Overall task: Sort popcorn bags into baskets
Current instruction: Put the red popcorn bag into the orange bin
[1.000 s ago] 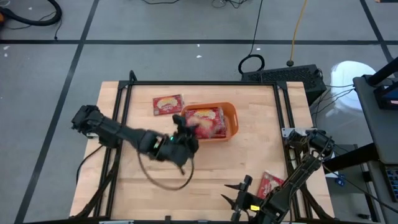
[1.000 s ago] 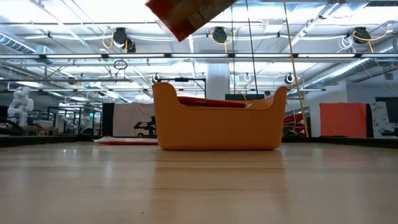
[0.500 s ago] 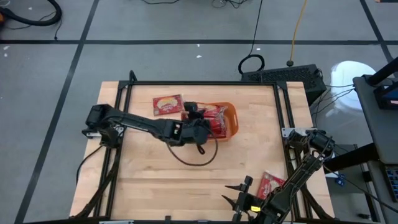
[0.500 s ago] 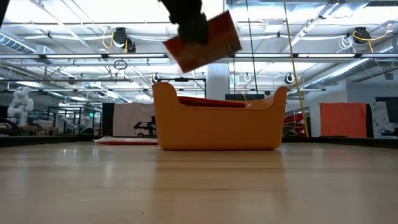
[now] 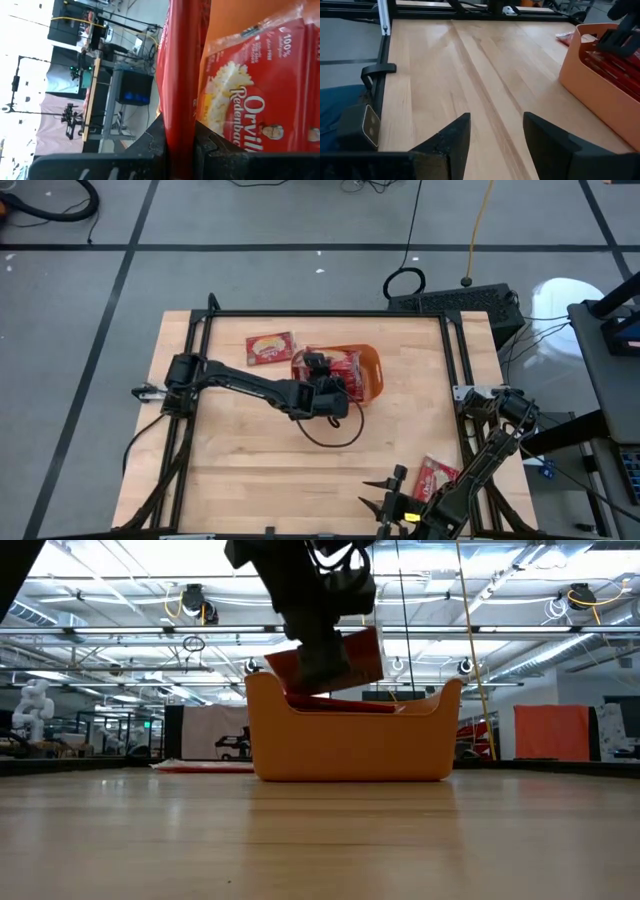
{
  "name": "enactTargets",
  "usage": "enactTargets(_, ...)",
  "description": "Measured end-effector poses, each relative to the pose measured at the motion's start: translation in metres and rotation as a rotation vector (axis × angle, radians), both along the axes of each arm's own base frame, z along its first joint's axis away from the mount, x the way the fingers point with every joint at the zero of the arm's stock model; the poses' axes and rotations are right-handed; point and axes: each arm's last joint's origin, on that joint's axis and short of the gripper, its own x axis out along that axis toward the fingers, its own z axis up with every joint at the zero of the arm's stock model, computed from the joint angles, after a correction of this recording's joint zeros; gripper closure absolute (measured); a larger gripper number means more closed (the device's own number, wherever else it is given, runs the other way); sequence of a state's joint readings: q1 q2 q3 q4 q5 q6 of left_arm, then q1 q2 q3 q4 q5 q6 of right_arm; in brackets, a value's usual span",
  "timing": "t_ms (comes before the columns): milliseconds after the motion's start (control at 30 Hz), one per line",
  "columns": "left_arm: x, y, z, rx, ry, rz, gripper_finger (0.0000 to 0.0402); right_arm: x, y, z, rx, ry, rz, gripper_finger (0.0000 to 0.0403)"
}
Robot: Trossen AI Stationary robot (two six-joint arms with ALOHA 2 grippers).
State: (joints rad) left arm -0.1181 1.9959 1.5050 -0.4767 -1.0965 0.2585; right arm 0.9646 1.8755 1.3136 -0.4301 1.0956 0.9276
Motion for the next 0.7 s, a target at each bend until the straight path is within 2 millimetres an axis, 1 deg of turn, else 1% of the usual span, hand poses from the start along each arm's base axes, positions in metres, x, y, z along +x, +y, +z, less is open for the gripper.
enactTargets(200, 0.002, -0.003, -0.007, -0.009, -0.017, 0.010, 0.0366, 0.000, 0.000, 0.000, 0.004, -0.003, 0.000, 0.0229)
enactTargets(367, 0.001, -0.015, -0.006, -0.017, -0.038, -0.012, 0.0366, 0.000, 0.000, 0.000, 0.006, -0.005, -0.001, 0.0229)
enactTargets(533, 0.002, -0.026, 0.002, -0.026, -0.065, -0.030, 0.0366, 0.000, 0.000, 0.000, 0.006, -0.006, -0.001, 0.0229)
enactTargets(700, 0.002, -0.023, 0.015, -0.055, -0.074, 0.009, 0.0366, 0.000, 0.000, 0.000, 0.007, -0.006, -0.002, 0.0229)
